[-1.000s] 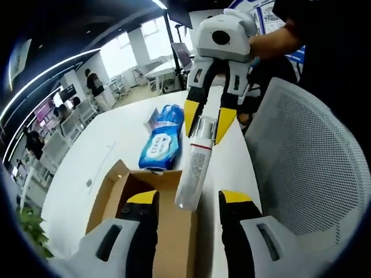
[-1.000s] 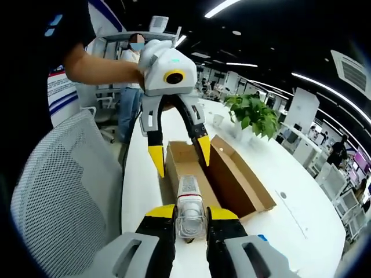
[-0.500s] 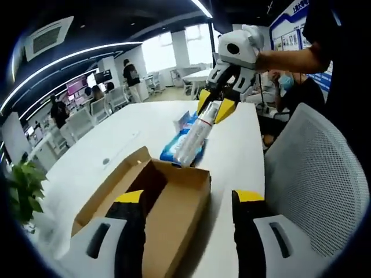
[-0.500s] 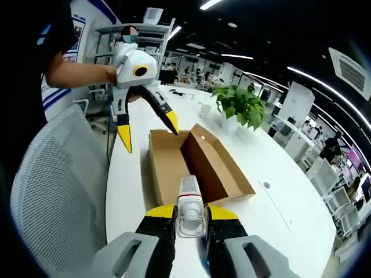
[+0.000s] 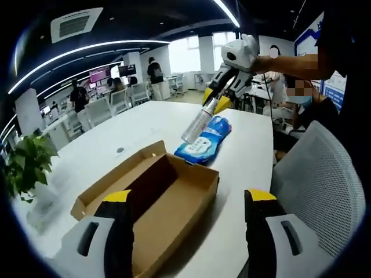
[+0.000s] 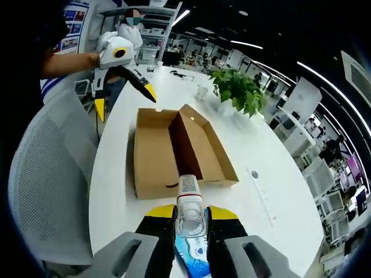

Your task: Operate the shoe box by opening the lid, removing the specified soft item, and placing it in the target area until the item is outside and the box remains undamaged.

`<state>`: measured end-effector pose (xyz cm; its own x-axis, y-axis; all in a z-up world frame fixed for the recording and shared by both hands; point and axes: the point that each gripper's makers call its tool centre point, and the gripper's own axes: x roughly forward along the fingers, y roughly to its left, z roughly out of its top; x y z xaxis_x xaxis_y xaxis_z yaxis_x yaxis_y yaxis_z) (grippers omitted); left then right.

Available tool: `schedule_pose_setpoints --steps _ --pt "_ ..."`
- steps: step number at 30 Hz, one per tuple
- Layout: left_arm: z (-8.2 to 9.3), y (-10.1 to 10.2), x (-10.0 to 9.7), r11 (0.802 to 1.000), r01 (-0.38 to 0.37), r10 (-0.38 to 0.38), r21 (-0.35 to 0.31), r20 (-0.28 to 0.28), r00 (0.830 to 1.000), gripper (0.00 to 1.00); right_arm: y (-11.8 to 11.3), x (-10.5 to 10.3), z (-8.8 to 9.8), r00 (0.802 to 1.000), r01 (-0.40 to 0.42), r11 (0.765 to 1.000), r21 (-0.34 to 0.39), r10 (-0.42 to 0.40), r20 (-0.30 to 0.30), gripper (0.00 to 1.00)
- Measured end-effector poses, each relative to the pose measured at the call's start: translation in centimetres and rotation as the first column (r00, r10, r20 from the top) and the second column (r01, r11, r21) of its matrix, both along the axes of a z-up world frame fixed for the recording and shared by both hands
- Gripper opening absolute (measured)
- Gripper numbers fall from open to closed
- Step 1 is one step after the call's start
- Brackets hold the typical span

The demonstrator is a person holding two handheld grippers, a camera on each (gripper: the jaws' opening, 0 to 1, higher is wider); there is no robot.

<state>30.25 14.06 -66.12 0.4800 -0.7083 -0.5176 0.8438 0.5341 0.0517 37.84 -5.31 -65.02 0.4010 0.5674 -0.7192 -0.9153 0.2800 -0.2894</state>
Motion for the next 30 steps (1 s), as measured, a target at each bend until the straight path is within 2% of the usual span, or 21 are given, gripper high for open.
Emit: schedule_pose_setpoints --steps 13,18,22,30 --pt "0.3 1.8 -1.1 0.995 -0.091 0.091 -0.038 0.001 0.996 0.92 -2.9 3.8 -1.5 0.999 -0.026 0.987 -0.157 0.019 -0.049 0.15" --pt "0.3 2.6 -1.2 0.992 -0.121 0.121 -0.033 0.019 0.992 0.94 -3.8 5.3 -2.3 0.997 -0.031 0.973 -0.231 0.014 -0.075 0.15" --pt "0.6 3.0 -1.3 0.988 -0.141 0.142 -0.055 0.020 0.990 0.98 -4.2 6.4 -2.9 0.995 -0.038 0.963 -0.265 0.013 -0.096 0.15" --pt "0.6 3.8 -1.9 0.984 -0.169 0.170 -0.057 0.021 0.985 1.00 -5.0 7.7 -4.4 0.990 -0.068 0.939 -0.336 0.023 -0.138 0.15"
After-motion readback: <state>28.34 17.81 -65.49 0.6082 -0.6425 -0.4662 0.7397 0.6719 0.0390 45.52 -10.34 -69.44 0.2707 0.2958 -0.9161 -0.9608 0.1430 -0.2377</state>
